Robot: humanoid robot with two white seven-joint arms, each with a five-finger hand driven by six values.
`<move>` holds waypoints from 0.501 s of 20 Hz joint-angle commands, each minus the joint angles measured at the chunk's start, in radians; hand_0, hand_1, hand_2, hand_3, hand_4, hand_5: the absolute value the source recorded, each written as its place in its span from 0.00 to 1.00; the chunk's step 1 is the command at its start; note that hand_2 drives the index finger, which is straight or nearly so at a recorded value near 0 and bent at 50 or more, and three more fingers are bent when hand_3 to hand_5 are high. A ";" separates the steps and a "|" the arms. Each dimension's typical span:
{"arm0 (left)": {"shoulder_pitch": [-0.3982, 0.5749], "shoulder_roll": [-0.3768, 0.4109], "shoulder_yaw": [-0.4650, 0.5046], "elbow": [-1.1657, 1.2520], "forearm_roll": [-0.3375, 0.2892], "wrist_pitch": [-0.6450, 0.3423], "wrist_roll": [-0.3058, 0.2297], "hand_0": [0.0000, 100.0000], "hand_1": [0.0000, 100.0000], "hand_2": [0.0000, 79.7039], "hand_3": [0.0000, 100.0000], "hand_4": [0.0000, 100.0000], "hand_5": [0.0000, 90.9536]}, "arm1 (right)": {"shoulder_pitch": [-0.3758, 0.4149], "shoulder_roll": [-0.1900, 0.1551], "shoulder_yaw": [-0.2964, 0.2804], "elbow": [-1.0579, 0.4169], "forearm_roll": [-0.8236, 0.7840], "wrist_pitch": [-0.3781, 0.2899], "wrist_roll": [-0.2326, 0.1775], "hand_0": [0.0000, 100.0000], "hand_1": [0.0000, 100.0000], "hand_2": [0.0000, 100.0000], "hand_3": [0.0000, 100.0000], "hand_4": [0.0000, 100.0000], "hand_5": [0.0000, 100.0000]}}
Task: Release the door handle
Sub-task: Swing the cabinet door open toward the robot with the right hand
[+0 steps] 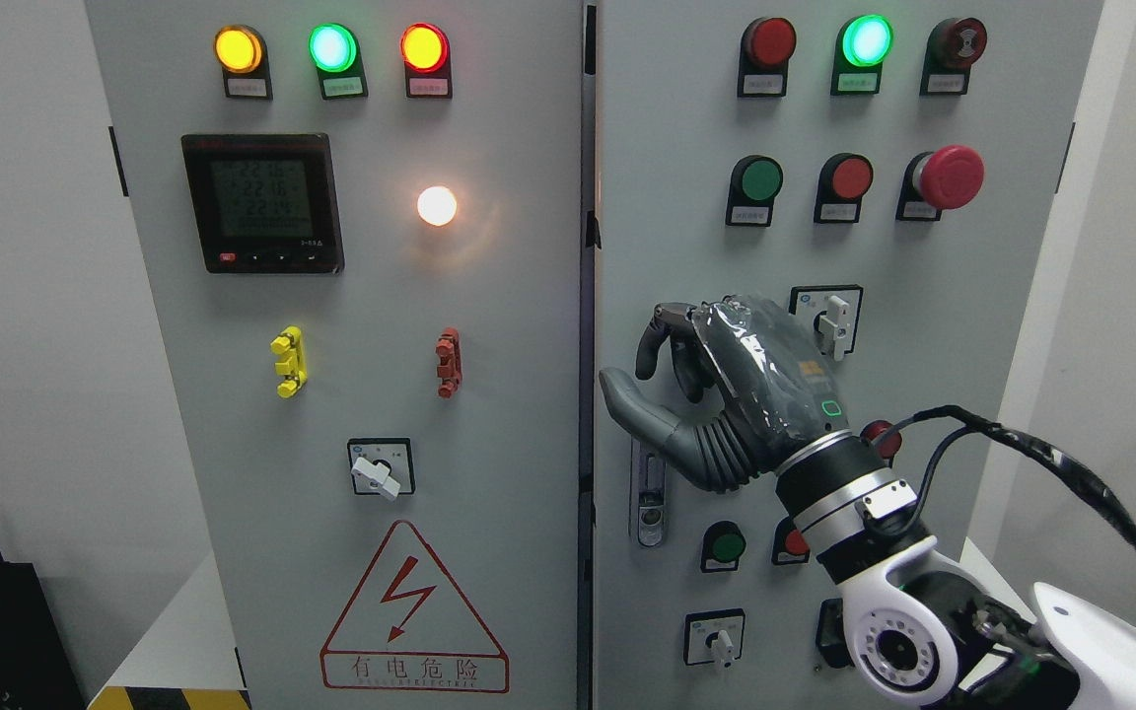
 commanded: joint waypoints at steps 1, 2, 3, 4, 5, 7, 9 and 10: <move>-0.003 0.000 0.002 0.009 -0.001 0.001 -0.001 0.12 0.39 0.00 0.00 0.00 0.00 | -0.002 0.007 -0.004 0.000 0.006 -0.013 -0.046 0.43 0.37 0.66 1.00 0.96 0.99; -0.003 0.000 0.002 0.009 -0.001 0.001 -0.001 0.12 0.39 0.00 0.00 0.00 0.00 | 0.000 0.007 -0.012 -0.001 0.009 -0.013 -0.055 0.43 0.37 0.67 1.00 0.96 0.99; -0.003 0.000 0.002 0.009 -0.001 0.001 -0.001 0.12 0.39 0.00 0.00 0.00 0.00 | 0.003 0.009 -0.024 -0.003 0.012 -0.016 -0.063 0.43 0.37 0.68 1.00 0.96 0.99; -0.002 0.000 0.002 0.009 -0.001 0.001 -0.001 0.12 0.39 0.00 0.00 0.00 0.00 | 0.007 0.013 -0.041 -0.003 0.013 -0.025 -0.074 0.42 0.37 0.70 1.00 0.96 0.99; -0.003 0.000 0.002 0.009 -0.001 0.001 -0.001 0.12 0.39 0.00 0.00 0.00 0.00 | 0.010 0.023 -0.056 -0.005 0.013 -0.038 -0.088 0.42 0.38 0.71 1.00 0.96 0.99; -0.003 0.000 0.002 0.009 -0.001 0.001 -0.001 0.12 0.39 0.00 0.00 0.00 0.00 | 0.012 0.027 -0.076 -0.006 0.015 -0.051 -0.109 0.42 0.38 0.73 1.00 0.96 0.98; -0.003 0.000 0.002 0.009 -0.001 0.001 -0.001 0.12 0.39 0.00 0.00 0.00 0.00 | 0.012 0.027 -0.084 -0.008 0.033 -0.073 -0.121 0.42 0.38 0.76 1.00 0.96 0.98; -0.002 0.000 0.002 0.009 -0.001 0.001 -0.001 0.12 0.39 0.00 0.00 0.00 0.00 | 0.012 0.026 -0.085 -0.008 0.049 -0.085 -0.121 0.42 0.38 0.77 1.00 0.96 0.98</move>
